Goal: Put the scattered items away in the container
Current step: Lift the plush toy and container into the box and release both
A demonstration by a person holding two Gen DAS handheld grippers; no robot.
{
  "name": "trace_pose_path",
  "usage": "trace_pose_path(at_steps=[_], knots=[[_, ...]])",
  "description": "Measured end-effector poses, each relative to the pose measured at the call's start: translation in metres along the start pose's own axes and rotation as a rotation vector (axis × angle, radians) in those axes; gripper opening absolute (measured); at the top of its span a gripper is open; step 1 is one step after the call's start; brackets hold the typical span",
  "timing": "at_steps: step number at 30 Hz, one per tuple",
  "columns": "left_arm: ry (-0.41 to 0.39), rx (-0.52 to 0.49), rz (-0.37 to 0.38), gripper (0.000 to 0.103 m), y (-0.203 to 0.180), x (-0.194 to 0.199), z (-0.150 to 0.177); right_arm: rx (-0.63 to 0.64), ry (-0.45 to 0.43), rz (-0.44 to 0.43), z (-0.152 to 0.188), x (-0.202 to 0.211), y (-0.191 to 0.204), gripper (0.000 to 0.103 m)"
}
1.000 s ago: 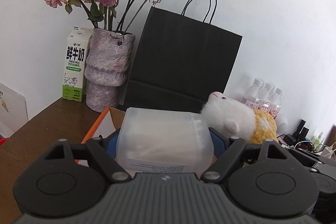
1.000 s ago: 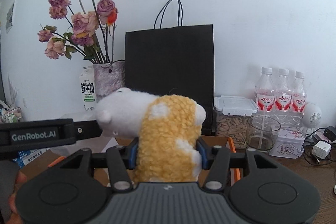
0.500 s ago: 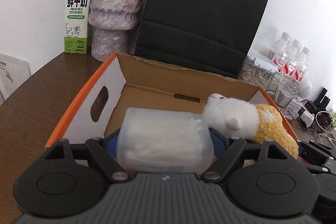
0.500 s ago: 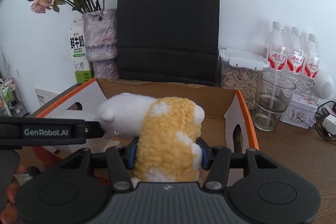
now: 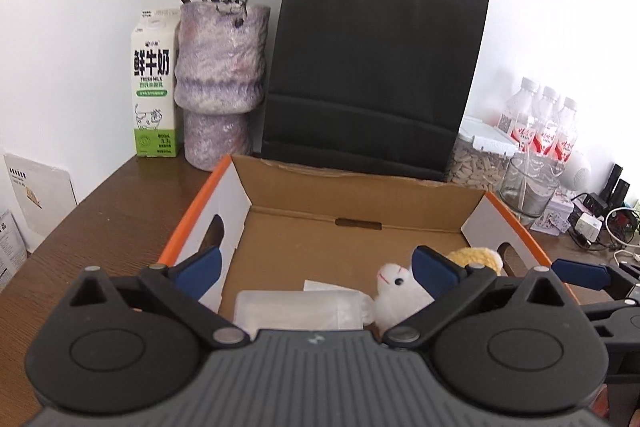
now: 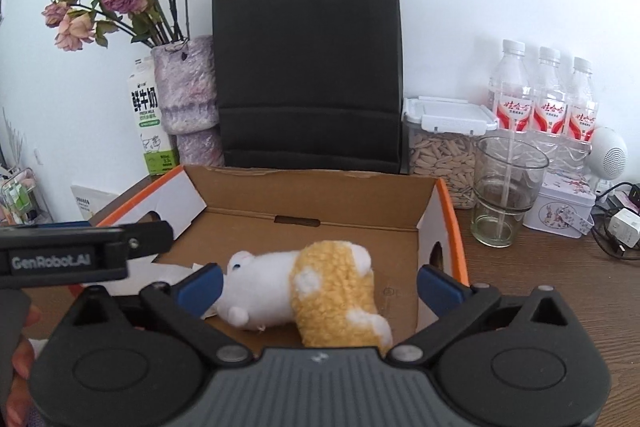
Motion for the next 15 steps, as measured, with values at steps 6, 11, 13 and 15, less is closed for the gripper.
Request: trace_pose_path(at_steps=[6, 11, 13, 15], knots=[[-0.021, 0.012, -0.001, 0.103, 0.003, 0.008, -0.001, 0.007, 0.000, 0.003, 0.003, 0.004, -0.003, 0.103], [-0.046, 0.017, -0.002, 0.103, 0.006, 0.018, 0.000, 0.013, -0.007, -0.008, 0.005, 0.012, -0.003, 0.103], [-0.062, 0.018, 0.001, 0.103, 0.007, 0.027, 0.001, 0.018, -0.020, -0.015, 0.006, 0.020, -0.003, 0.103], [-0.083, 0.019, 0.008, 0.103, 0.009, 0.038, 0.002, 0.025, -0.038, -0.014, 0.006, 0.029, -0.002, 0.103]])
Point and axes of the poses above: each gripper's, at about its wrist camera, not at the fingertips, and x roughly against the way its jaws point, y to its left, z to its underside, the point moved 3 cm from there along -x, roughly the way its jaws point, and after that the axes turned 11 degrees about y, right-handed, at the moved point
